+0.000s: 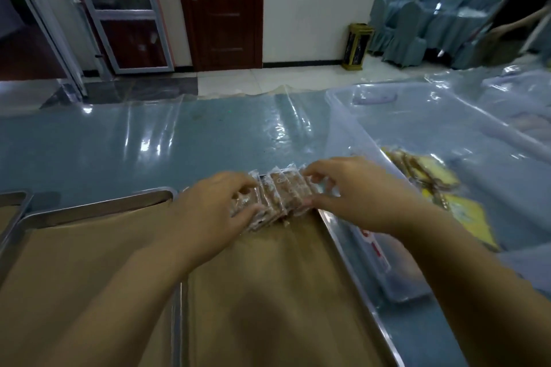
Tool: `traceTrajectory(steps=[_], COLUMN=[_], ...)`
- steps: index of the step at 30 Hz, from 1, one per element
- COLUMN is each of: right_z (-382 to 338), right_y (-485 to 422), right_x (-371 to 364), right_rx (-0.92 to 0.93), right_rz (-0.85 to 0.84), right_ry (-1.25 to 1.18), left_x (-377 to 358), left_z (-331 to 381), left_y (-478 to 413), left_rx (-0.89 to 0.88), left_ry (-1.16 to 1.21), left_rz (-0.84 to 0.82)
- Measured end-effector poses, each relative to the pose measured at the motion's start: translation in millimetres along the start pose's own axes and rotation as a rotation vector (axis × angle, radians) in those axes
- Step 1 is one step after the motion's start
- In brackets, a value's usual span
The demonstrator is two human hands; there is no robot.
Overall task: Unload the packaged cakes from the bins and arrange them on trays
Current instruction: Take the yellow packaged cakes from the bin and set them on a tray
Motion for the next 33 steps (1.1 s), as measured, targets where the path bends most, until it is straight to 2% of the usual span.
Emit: traceTrajectory(steps=[5,10,12,15,19,24,29,33], right_z=[31.1,96.4,129.1,181.4,249.5,307.3,328.3,336.3], right_y=[45.6,78.5,88.1,95.3,94.8,80.5,58.9,52.3], right_x=[49.3,73.5,75.5,68.8,51.4,24.4,-3.4,-26.9], right_rx=[-0.050,-0.138,-0.161,-0.207,-0.202,-0.094,0.022,0.037], right_rz=[0.033,0.063,0.027,-0.114,-0.328,-0.520,-0.629,-0.603], right_ry=[0.030,-0.024,-0.022,0.005,0.111,0.295,0.445,0.469], left_x=[13.2,1.6,-12.5,-41.9,-94.2,-170.6,-232.1,-263.5], left_z=[79.2,145.5,166.2,190.4,209.9,220.8,217.1,209.8], left_y=[-11.8,-37.2,-52.7,-76.0,-110.3,-154.6,-190.1,-215.9], left_rx=[-0.158,-0.294,-0.317,-0.336,-0.292,-0.130,0.026,0.087], left_ry=[0.047,0.037,0.009,-0.033,-0.194,-0.343,-0.431,-0.487], left_rz=[-0.026,-0.061,-0.121,-0.227,-0.337,-0.552,-0.742,-0.820])
Point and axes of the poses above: each hand's wrist, its own y-axis away from the middle knuckle, its own x-axis out of the back of the hand, z = x × y, the point moved 3 cm from there along -y, towards the middle knuckle, and after that the axes turned 10 degrees about y, right-handed, at the moved point
